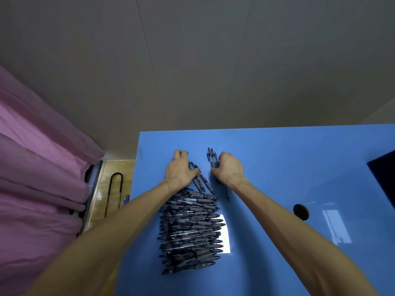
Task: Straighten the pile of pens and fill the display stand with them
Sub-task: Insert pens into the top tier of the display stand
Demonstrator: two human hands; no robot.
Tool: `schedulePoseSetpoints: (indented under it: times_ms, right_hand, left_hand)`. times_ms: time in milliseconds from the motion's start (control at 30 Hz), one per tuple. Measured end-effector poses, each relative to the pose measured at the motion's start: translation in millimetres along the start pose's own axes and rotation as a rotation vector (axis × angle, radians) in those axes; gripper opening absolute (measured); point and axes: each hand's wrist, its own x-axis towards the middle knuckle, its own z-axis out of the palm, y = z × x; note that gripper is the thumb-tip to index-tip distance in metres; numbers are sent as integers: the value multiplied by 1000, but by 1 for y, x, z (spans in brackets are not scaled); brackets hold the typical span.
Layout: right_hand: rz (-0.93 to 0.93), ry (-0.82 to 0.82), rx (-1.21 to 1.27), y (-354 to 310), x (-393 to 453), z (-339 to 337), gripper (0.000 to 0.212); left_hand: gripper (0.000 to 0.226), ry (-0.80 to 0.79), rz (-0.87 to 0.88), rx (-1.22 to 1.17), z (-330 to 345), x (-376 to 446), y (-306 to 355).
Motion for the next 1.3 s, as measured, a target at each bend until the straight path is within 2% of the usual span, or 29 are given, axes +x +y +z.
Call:
schedulePoseSetpoints:
  times_ms: [133, 367, 567, 733, 933, 1067, 1167, 1300]
  right_hand:
    - [18, 37, 42, 10, -13, 5, 48]
    - [49, -102, 79, 37, -17, 4, 26]
    - [61, -20, 90, 45, -10, 1, 23]
    - [25, -18, 97, 32, 11, -4, 33]
    - [37, -98, -2, 5, 37, -13, 46]
    - [14, -211, -46, 5, 48, -16, 37]
    - [-37, -205, -130, 4, 46, -16, 31]
    - [-85, -122, -220, 2, 33, -3, 45]
  left_hand:
    - [83, 51, -10, 73, 4, -5, 11]
    - [82, 6, -64, 80, 15, -9, 22]
    - [66, -13, -72, -12, 20, -1, 37]
    - [70, 39, -124, -52, 21, 4, 40]
    - [85, 49, -233, -36, 21, 10, 38]
    - [72, 25, -253, -64, 22, 14, 40]
    - [61, 5, -235, -50, 22, 15, 46]
    - [46, -16, -186, -24, 29, 15, 57]
